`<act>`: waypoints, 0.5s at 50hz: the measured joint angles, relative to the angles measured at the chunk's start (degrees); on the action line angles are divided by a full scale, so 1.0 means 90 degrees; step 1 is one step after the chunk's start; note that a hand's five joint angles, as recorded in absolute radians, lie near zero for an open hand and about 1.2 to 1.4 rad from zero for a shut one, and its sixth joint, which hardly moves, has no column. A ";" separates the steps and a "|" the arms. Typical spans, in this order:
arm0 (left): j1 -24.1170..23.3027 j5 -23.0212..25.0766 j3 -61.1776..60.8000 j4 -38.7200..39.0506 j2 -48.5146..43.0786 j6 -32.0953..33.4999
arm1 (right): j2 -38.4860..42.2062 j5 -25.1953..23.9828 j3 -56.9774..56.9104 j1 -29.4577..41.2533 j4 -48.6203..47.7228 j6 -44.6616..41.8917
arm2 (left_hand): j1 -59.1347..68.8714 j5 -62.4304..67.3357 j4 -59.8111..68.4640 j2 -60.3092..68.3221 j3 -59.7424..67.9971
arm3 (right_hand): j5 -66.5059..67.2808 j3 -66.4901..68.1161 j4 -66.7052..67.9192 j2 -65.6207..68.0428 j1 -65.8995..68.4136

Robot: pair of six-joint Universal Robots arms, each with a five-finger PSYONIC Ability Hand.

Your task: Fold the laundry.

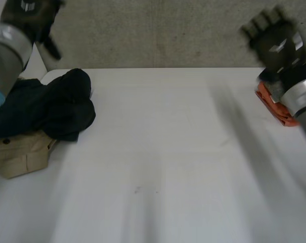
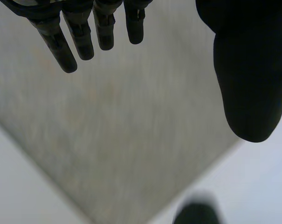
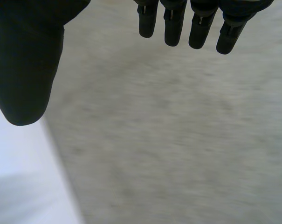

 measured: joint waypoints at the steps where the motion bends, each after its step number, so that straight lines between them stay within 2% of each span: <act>1: 0.0203 0.0005 -0.0122 0.0047 -0.0189 0.0316 | 0.0008 -0.0002 0.0223 0.0169 0.0098 -0.0068 | 0.0000 0.0000 0.0000 0.0000 0.0000 | -0.0001 -0.0001 0.0000 0.0000 0.0000; 5: 0.0756 0.0057 -0.0343 0.0305 -0.0994 0.1166 | 0.0069 0.0050 0.0703 0.0441 0.0372 -0.0303 | 0.0000 0.0000 0.0000 0.0000 0.0000 | -0.0001 0.0000 0.0000 0.0000 0.0000; 9: 0.1124 0.0143 -0.0279 0.0594 -0.1925 0.1684 | 0.0139 0.0157 0.1023 0.0506 0.0538 -0.0515 | 0.0000 0.0000 0.0000 0.0000 0.0000 | -0.0001 0.0000 0.0000 0.0000 0.0000; 14: 0.1273 0.0237 -0.0045 0.0804 -0.2692 0.1897 | 0.0181 0.0253 0.1211 0.0470 0.0585 -0.0622 | 0.0296 0.0148 0.0194 0.0159 0.0164 | -0.0001 0.0000 0.0000 0.0000 0.0000; 15: 0.1280 0.0260 0.0026 0.0843 -0.2853 0.1920 | 0.0181 0.0273 0.1267 0.0441 0.0585 -0.0638 | 0.0910 0.0613 0.0691 0.0749 0.0644 | 0.0001 0.0000 0.0000 0.0000 0.0000; 18: 0.1235 0.0305 0.0140 0.0902 -0.3048 0.1921 | 0.0160 0.0294 0.1359 0.0386 0.0577 -0.0648 | 0.3642 0.3227 0.3471 0.3425 0.3393 | 0.0000 0.0000 0.0000 0.0000 0.0000; 19: 0.1204 0.0313 0.0159 0.0917 -0.3051 0.1912 | 0.0149 0.0297 0.1384 0.0372 0.0574 -0.0648 | 0.4972 0.4890 0.5263 0.5228 0.5169 | 0.0001 0.0000 0.0000 0.0000 0.0000; 21: 0.1086 0.0321 0.0179 0.0970 -0.2938 0.1872 | 0.0121 0.0299 0.1436 0.0348 0.0568 -0.0646 | 0.5619 0.5696 0.6093 0.6079 0.5979 | -0.0001 0.0000 0.0000 0.0000 0.0000; 25: 0.0740 0.0323 0.0084 0.1076 -0.2403 0.1765 | 0.0048 0.0300 0.1507 0.0314 0.0561 -0.0643 | 0.5877 0.5870 0.6326 0.6281 0.6204 | -0.0001 0.0000 0.0000 -0.0001 0.0000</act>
